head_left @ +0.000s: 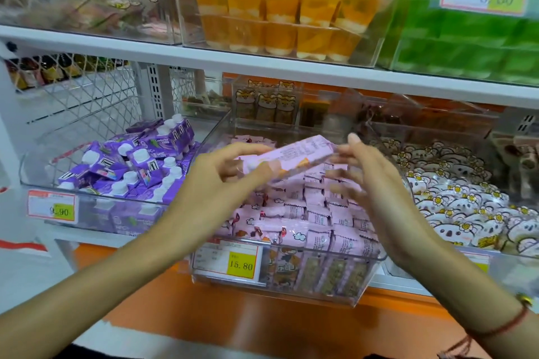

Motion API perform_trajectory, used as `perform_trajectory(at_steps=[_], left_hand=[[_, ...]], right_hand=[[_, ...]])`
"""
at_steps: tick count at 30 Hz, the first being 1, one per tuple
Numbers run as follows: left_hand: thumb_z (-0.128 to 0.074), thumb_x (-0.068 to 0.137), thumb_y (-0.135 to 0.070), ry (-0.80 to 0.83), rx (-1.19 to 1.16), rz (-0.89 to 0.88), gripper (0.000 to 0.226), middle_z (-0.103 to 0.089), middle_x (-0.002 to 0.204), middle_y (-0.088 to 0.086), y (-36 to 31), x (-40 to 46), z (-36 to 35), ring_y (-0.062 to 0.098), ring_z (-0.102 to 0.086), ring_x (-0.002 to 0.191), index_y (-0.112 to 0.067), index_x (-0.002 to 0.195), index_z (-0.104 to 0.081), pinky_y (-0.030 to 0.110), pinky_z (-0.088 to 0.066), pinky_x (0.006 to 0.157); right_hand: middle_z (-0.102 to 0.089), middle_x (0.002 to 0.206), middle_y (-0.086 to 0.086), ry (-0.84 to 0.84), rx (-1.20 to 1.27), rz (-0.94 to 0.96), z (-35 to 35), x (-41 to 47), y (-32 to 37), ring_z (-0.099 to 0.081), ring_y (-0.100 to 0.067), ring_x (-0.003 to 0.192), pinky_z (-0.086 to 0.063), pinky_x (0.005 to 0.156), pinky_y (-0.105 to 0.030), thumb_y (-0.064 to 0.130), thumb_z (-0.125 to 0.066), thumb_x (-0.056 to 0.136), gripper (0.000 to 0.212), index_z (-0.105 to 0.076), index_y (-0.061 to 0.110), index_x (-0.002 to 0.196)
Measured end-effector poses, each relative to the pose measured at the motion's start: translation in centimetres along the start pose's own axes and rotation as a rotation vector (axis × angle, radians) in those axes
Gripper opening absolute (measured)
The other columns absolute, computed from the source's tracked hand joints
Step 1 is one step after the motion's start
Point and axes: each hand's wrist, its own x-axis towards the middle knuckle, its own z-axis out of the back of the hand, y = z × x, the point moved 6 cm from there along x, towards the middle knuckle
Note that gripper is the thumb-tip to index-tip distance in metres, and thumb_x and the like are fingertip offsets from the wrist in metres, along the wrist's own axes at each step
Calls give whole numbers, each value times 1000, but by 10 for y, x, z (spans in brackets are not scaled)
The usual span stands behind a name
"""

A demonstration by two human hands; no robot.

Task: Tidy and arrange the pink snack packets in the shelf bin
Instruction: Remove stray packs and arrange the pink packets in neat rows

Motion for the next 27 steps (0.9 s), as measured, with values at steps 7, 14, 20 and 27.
perform_trajectory(at_steps=[7, 14, 20, 27], left_hand=[[-73, 74, -38, -2, -105, 197, 23, -72, 68, -2, 10, 0, -1, 16, -68, 63, -27, 93, -73, 25, -55, 59], [-69, 75, -57, 96, 44, 31, 39, -70, 96, -18, 7, -2, -7, -2, -64, 90, -32, 105, -61, 14, -49, 77], [-45, 84, -66, 251, 725, -141, 35, -58, 103, -26, 21, -5, -12, -4, -51, 101, -40, 102, -60, 30, -45, 87], [-41, 82, -65, 312, 802, -118, 36, -56, 109, -24, 23, -5, -15, -1, -50, 103, -39, 99, -61, 35, -45, 89]], right_hand=[[-41, 136, 15, 248, -881, 735, -35, -25, 23, -29, -4, 128, -23, 103, -15, 43, -62, 85, 57, -42, 33, 138], [-64, 103, 15, 89, -636, 664, -21, -13, 29, -58, -4, 96, -47, 80, -26, 30, -68, 84, 27, -58, 26, 110], [-66, 100, 8, 90, -107, 291, -7, 2, 9, -69, -3, 83, -56, 79, -23, 30, -64, 82, 42, -41, 21, 116], [-48, 92, 19, 137, -400, 402, -22, -7, 4, -66, 5, 78, -49, 64, -9, 21, -61, 90, 54, -25, 43, 124]])
